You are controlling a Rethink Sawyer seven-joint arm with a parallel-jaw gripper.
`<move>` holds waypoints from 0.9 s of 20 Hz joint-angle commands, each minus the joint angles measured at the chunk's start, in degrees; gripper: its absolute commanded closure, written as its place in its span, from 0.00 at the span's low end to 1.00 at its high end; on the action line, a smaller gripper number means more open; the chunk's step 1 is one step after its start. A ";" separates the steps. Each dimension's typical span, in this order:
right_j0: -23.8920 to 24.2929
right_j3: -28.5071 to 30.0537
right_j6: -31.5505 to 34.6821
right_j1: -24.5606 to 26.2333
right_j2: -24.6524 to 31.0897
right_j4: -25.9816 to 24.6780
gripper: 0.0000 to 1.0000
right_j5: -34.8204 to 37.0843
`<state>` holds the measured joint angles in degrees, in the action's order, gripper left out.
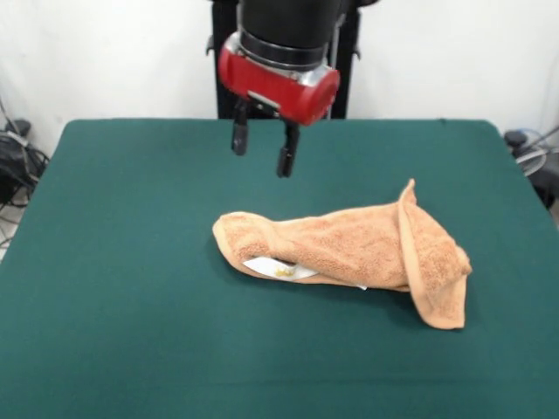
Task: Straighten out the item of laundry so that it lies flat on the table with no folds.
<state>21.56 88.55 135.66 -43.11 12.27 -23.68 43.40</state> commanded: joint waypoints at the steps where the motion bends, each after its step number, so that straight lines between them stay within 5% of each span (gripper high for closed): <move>1: -3.68 9.94 2.55 2.74 4.05 2.26 0.00 -6.13; 18: -8.59 8.71 6.36 9.91 -0.03 3.27 0.00 -15.86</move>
<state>14.77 93.25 135.66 -38.47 12.27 -20.66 33.42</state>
